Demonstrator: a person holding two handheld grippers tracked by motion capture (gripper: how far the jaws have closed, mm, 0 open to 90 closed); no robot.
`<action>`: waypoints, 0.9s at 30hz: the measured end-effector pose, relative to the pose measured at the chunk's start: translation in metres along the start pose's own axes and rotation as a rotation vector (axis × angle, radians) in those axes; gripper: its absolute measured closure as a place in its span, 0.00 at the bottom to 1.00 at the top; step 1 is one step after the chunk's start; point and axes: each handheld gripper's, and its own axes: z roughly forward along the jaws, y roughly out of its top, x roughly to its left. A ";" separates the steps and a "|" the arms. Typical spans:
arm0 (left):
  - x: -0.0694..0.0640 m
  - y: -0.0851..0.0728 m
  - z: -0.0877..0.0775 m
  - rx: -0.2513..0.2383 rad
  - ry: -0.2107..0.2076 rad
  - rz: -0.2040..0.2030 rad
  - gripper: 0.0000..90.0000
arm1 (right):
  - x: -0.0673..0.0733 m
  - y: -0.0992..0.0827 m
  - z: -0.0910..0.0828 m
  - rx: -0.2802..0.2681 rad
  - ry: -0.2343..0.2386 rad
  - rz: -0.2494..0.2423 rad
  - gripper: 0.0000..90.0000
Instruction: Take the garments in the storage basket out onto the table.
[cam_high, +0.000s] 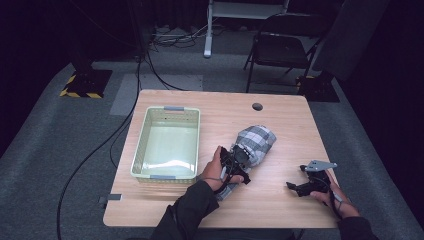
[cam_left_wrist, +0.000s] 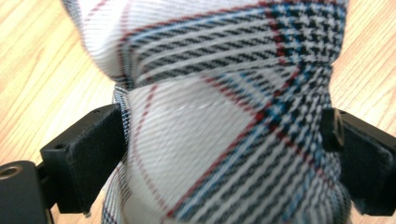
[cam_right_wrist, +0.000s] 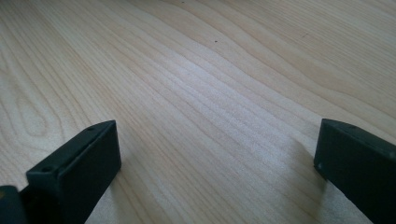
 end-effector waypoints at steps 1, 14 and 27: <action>0.000 -0.001 -0.002 -0.006 0.001 0.000 0.06 | 0.000 0.000 0.000 0.000 0.000 0.000 0.01; -0.002 -0.012 -0.027 -0.060 -0.011 0.044 0.06 | 0.000 0.000 0.000 0.000 0.000 0.000 0.01; -0.012 -0.023 -0.044 -0.090 0.000 0.133 0.06 | 0.000 0.000 0.000 0.000 0.000 0.000 0.01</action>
